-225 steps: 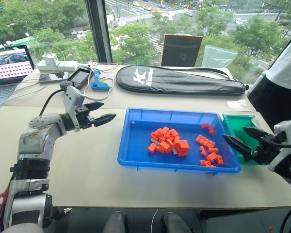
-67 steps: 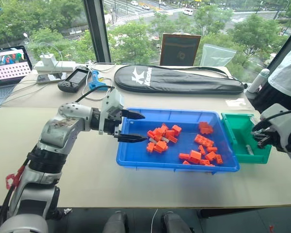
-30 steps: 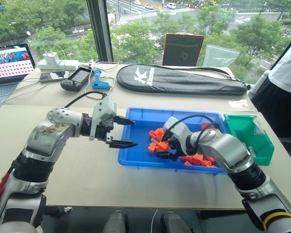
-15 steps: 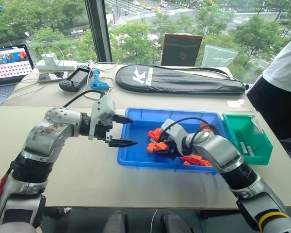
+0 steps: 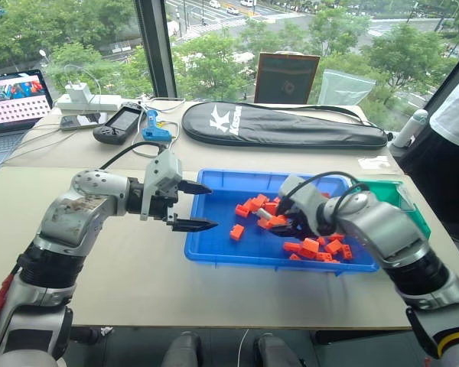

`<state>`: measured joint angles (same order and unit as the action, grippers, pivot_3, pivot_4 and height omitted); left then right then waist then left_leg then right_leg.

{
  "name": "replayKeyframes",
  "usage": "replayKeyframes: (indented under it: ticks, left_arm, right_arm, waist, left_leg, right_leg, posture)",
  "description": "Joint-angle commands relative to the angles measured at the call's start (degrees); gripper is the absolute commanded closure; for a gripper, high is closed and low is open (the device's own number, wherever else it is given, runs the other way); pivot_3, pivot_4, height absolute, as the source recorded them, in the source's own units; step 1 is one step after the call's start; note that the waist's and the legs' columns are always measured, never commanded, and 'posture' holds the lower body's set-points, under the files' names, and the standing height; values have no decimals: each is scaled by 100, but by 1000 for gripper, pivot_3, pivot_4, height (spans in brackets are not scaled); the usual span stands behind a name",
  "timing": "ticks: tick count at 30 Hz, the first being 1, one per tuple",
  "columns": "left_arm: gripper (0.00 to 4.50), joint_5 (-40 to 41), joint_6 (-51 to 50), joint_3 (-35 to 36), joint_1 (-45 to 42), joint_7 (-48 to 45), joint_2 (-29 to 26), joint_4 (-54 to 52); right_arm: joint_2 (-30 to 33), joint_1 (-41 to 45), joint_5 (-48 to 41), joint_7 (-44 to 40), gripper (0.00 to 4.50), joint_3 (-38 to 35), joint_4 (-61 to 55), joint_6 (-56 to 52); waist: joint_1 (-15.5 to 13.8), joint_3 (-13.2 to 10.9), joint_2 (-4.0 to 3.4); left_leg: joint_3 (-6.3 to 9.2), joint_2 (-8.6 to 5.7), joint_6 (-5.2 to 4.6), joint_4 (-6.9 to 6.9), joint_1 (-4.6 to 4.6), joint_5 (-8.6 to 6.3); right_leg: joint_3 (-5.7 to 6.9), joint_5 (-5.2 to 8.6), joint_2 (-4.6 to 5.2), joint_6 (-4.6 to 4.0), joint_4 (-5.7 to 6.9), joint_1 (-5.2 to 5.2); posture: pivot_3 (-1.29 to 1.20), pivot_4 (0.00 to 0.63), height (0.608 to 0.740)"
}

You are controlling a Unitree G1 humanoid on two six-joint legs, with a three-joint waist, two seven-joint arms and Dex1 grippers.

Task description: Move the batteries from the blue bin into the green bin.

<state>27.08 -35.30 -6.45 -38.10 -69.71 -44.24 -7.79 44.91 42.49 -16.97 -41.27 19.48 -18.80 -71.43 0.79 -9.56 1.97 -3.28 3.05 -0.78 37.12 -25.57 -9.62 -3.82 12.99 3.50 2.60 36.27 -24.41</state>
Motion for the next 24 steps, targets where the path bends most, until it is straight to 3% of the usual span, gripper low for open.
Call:
replayKeyframes:
  ticks: [1,7,10,24]
  left_arm:
    - [0,-1,89,52,-100,-40,12,-11]
    - [0,-22,123,32,-122,-96,4,28]
    - [0,-48,140,5,-164,-126,20,75]
    - [0,-86,132,-27,-199,-147,71,90]
  right_arm:
    - [428,24,-58,-186,2247,-453,-134,147]
    - [535,-88,-128,-226,2247,-676,-298,224]
    - [459,-376,-391,-616,2247,-769,-772,863]
    - [370,-541,578,-1331,2247,551,-421,2838]
  waist:
    - [-1,0,0]
    - [18,0,0]
    - [5,0,0]
    - [5,0,0]
  left_leg:
    - [0,0,0,0,0,0]
    - [1,0,0,0,1,0]
    - [2,0,0,-1,0,0]
    - [1,0,0,3,1,0]
  right_leg:
    - [0,0,0,0,0,0]
    - [0,0,0,-1,0,0]
    - [0,1,0,-1,-1,0]
    - [0,1,0,0,-1,2]
  posture:
    - [0,150,740]
    - [0,150,740]
    - [0,150,740]
    - [0,150,740]
